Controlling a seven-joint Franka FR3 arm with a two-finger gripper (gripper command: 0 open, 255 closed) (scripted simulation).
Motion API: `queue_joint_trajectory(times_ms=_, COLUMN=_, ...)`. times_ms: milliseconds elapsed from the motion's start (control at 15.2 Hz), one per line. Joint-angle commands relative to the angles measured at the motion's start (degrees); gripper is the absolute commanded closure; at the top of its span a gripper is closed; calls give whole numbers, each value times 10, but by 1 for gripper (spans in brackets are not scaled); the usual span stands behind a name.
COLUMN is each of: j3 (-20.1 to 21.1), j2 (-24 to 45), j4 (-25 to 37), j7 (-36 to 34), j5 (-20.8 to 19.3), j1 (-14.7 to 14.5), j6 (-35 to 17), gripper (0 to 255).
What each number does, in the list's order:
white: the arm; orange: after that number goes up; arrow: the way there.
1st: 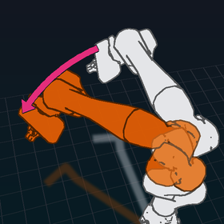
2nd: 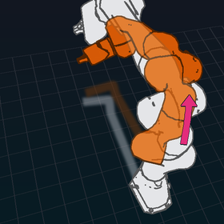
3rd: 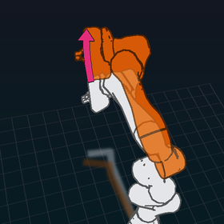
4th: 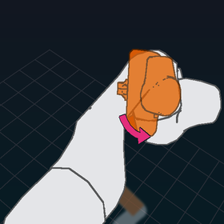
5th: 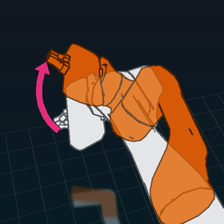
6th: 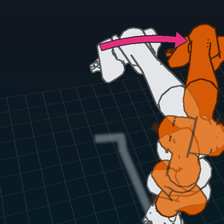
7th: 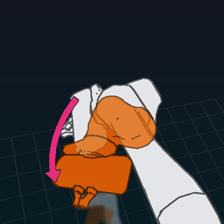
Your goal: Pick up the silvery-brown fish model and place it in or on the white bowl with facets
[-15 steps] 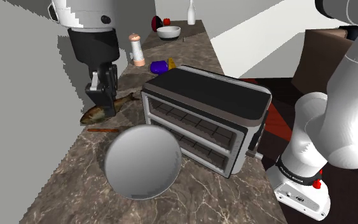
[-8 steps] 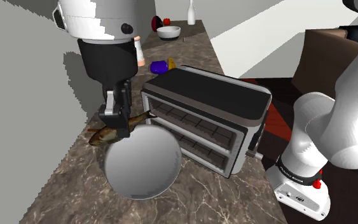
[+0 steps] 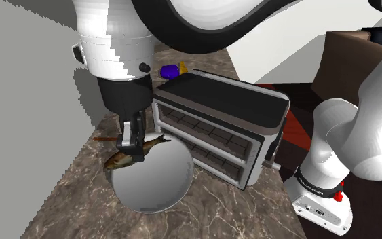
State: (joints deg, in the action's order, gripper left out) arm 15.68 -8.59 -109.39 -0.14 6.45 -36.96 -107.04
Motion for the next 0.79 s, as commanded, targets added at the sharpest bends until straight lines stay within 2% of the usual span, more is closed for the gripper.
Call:
queue_joint_trajectory(times_ms=0, j3=0, j2=-1, j4=-17, j7=1, j5=1, j1=0, j6=-16, gripper=255)
queue_joint_trajectory(times_ms=198, j3=1, j2=0, j4=-39, j7=3, j5=1, j1=-1, j6=-40, gripper=255)
queue_joint_trajectory(times_ms=726, j3=1, j2=0, j4=-39, j7=3, j5=1, j1=-1, j6=-39, gripper=255)
